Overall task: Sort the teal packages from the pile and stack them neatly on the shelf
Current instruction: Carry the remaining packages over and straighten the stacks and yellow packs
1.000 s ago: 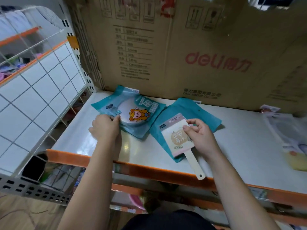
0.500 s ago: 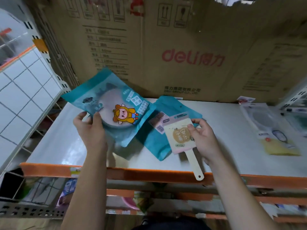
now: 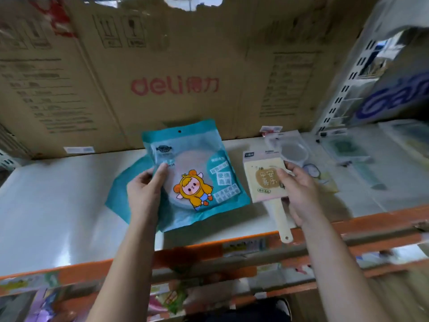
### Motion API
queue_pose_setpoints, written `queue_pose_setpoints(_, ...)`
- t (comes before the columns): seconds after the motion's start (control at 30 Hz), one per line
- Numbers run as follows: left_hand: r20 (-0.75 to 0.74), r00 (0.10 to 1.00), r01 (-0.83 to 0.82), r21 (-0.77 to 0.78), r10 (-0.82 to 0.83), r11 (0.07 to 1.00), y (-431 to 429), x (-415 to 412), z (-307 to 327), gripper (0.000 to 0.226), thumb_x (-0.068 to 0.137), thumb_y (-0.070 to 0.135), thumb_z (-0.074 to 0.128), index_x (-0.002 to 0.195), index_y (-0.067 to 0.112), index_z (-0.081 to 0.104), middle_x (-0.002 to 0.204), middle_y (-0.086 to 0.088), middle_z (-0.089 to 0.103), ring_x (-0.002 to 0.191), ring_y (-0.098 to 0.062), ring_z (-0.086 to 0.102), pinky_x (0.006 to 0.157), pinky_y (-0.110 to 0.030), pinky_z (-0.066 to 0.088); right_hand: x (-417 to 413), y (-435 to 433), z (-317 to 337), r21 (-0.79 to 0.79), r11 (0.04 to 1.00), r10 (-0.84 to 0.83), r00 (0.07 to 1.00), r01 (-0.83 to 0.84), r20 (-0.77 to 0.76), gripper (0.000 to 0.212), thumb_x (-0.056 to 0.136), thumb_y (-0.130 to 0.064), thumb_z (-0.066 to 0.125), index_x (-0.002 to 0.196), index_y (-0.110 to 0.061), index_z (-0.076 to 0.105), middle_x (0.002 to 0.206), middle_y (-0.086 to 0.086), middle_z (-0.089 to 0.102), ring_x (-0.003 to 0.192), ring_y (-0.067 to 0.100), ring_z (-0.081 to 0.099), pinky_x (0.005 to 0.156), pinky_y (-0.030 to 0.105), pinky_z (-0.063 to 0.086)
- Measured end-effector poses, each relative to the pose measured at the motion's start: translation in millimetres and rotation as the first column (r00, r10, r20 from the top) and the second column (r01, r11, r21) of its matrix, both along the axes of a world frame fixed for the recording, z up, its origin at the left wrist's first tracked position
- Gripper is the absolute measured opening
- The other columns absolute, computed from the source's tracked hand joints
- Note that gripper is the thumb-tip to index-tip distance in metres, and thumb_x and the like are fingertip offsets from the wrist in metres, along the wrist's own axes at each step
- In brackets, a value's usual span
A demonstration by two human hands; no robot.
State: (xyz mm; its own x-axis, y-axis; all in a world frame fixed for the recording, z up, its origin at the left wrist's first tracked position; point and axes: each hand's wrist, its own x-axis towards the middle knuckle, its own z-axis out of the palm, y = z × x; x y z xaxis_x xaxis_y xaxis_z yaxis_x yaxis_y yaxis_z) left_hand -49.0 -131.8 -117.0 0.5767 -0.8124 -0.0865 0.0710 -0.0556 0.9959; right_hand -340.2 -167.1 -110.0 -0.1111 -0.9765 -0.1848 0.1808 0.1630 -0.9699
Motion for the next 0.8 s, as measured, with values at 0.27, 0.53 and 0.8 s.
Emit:
queue_pose_setpoints(0.27,-0.073,0.993,0.099,0.087,-0.093,0.991,-41,-149,-2,0.027,0.087,0.039,0.068,0.089,0.012,0.070,0.081,-0.005,0.075,0.076,-0.024,0.073,0.066,-0.034,0.059,-149,-43,15,0.043,0.998,-0.047,0.999,0.047,-0.006,0.021,0.091,-0.006,0.061,0.106,-0.020,0.064,0.089,0.002,0.076,0.077,0.017,0.073,0.055,0.027,0.056)
queue_pose_setpoints(0.53,-0.076,0.991,0.121,0.094,-0.114,0.988,-54,-248,-4,0.026,0.089,0.040,0.066,0.095,0.015,0.067,0.079,-0.001,0.075,0.070,-0.018,0.073,0.052,-0.022,0.055,-247,-94,16,0.113,0.990,-0.068,0.991,0.081,-0.119,0.021,0.091,-0.002,0.056,0.105,-0.017,0.062,0.099,0.014,0.071,0.085,0.027,0.071,0.072,0.045,0.059)
queue_pose_setpoints(0.8,0.030,0.996,0.079,0.099,-0.082,0.992,-52,-256,-10,0.028,0.087,0.043,0.066,0.096,0.017,0.068,0.083,0.000,0.075,0.073,-0.018,0.073,0.054,-0.023,0.056,-258,-140,20,0.058,0.995,0.095,0.940,-0.080,-0.328,0.024,0.086,-0.010,0.070,0.104,-0.024,0.063,0.088,-0.007,0.070,0.070,0.004,0.070,0.052,0.015,0.053)
